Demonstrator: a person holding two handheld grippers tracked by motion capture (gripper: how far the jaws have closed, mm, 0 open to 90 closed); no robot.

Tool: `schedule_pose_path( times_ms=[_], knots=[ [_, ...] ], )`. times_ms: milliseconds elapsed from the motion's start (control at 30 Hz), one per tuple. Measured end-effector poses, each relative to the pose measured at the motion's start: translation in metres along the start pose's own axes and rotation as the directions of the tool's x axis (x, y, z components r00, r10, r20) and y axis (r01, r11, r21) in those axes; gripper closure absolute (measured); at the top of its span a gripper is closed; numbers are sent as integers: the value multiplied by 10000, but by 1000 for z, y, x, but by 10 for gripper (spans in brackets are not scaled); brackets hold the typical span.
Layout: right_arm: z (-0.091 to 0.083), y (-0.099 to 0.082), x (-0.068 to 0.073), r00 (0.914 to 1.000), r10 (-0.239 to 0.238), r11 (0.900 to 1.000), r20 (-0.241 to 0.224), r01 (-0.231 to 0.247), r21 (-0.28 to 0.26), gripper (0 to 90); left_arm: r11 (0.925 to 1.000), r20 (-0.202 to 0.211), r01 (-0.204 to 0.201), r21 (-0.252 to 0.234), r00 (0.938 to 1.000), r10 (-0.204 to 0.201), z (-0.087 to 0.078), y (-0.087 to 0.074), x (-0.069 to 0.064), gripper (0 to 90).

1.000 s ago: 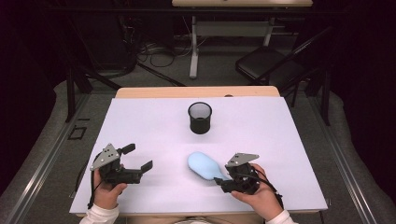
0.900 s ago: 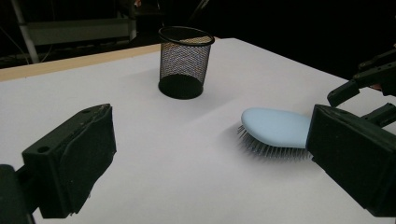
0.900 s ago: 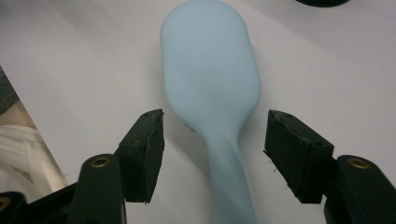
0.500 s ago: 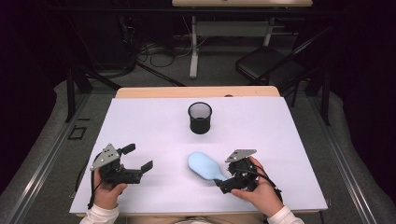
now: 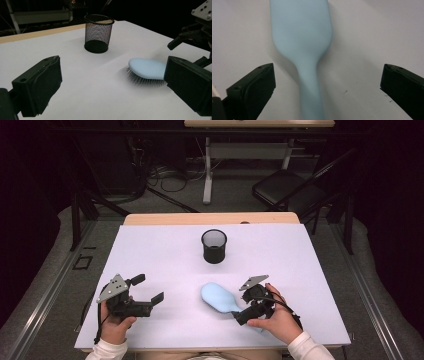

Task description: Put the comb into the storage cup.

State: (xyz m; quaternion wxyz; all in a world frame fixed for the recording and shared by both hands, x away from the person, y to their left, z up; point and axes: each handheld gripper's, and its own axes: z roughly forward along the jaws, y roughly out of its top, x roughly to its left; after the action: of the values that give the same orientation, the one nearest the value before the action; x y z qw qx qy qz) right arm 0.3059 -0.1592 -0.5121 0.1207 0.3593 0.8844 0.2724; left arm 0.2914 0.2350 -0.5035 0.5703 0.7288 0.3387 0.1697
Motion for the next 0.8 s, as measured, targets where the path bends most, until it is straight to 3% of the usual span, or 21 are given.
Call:
schedule_pose_path(
  times_ms=[400,800],
  knots=[
    [8,3,-7,9995,-290,9976,130,281,636,0,10000,34,5,17,10000,-5,0,0,0,17],
    [23,4,-5,9978,-659,9898,-48,660,1265,2,10000,87,-9,40,10000,9,1,0,1,17]
  ],
)
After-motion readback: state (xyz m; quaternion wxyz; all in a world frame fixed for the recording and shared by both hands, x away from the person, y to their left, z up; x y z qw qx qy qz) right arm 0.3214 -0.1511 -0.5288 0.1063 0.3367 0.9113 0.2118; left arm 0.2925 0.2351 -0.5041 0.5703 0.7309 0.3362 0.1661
